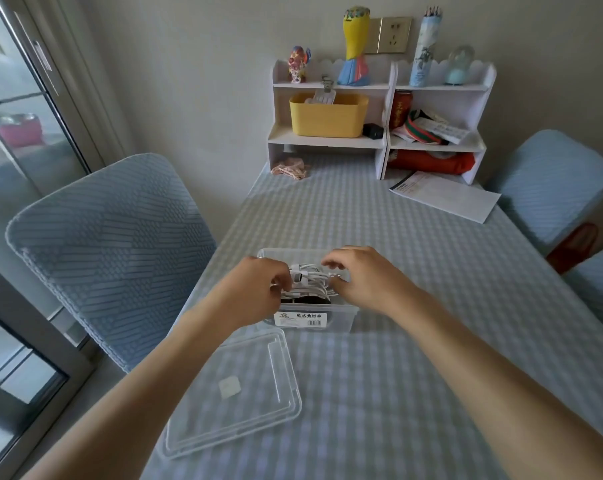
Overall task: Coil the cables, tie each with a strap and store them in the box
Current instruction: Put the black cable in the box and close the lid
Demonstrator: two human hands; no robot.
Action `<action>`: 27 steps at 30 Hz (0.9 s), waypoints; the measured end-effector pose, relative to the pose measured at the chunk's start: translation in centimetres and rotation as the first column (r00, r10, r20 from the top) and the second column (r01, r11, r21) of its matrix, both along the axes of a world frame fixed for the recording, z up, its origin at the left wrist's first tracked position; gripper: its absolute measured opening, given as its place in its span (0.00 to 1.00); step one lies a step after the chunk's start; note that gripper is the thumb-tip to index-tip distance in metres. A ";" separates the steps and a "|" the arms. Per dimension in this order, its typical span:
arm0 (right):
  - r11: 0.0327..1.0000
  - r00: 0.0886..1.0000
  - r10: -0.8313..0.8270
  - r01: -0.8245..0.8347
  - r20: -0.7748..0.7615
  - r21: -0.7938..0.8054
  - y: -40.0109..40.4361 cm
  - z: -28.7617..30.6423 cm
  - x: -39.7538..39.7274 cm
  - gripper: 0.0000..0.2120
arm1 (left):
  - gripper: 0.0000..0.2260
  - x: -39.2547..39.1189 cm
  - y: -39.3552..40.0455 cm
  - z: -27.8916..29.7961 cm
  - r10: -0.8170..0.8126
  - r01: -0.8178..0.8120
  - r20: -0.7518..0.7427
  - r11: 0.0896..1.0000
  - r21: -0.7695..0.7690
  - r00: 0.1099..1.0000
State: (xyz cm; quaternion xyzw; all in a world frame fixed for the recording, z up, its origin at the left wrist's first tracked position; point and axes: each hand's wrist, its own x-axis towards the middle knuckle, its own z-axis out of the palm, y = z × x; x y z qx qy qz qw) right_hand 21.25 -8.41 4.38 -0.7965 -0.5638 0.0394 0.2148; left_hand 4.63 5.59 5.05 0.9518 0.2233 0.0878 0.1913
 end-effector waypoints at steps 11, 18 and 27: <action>0.996 0.987 0.079 -0.073 -0.140 0.044 2.2 -0.8 -0.4 0.09 | 0.07 2.7 0.9 -0.6 -0.071 0.073 -0.015 0.980 0.186 0.997; 0.997 0.997 0.064 -0.065 -0.048 -0.028 2.3 -0.8 -0.5 0.09 | 0.06 3.5 0.7 -1.6 -0.029 0.018 0.081 0.991 0.136 0.996; 0.991 0.994 0.078 -0.068 0.078 -0.117 2.6 -0.6 -0.6 0.11 | 0.08 1.4 1.8 -2.2 -0.134 0.095 0.234 0.981 0.170 0.963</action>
